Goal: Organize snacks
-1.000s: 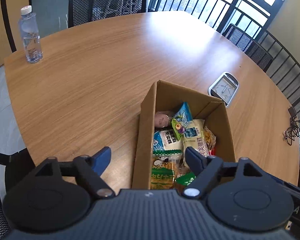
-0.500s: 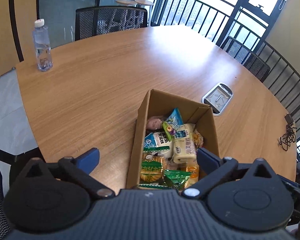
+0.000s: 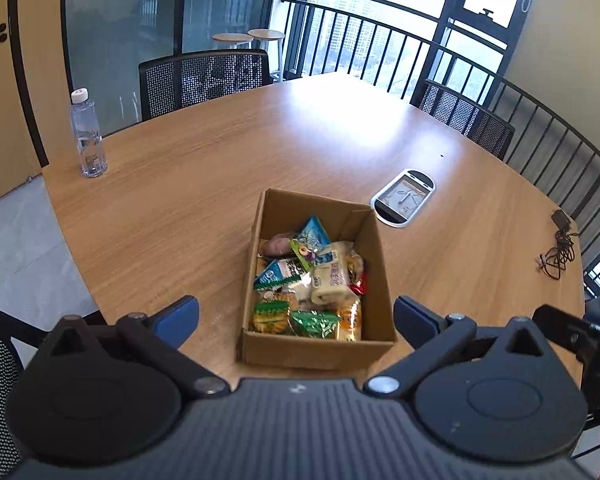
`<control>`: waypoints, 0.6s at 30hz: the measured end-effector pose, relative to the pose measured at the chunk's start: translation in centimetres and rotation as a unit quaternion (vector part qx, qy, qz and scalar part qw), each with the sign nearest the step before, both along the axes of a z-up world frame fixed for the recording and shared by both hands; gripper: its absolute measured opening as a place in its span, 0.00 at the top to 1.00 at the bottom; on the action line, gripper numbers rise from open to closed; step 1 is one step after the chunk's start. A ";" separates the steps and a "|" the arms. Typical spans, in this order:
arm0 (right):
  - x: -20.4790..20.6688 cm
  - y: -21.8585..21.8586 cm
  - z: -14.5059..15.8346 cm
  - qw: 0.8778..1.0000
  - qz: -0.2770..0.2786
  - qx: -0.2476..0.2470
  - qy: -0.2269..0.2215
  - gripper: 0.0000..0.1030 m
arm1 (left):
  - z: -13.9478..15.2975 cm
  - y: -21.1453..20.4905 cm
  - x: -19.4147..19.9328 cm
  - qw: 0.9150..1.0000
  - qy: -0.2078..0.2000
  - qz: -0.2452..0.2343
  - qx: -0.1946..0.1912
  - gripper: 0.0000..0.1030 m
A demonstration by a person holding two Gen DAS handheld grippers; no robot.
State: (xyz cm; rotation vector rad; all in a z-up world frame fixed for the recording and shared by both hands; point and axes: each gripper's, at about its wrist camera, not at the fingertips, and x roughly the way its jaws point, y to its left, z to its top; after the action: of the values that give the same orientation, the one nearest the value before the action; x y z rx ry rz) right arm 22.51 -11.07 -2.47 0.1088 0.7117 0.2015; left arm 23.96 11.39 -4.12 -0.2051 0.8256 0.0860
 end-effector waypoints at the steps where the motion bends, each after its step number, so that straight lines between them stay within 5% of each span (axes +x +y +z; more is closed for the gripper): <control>1: -0.4 -0.4 0.2 1.000 -0.002 0.001 -0.002 0.00 | 0.2 -0.4 -0.5 1.000 0.001 -0.003 0.002 0.00; 18: -7.0 -6.3 1.1 1.000 -0.007 -0.008 -0.029 0.00 | 2.4 -6.2 -7.7 0.999 -0.021 -0.032 0.025 0.00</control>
State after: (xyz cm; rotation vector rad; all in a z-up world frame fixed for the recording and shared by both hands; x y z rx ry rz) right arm 15.51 -17.33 -1.36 0.0925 0.6554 0.1852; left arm 16.29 5.17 -1.72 -0.1328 0.7863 0.0426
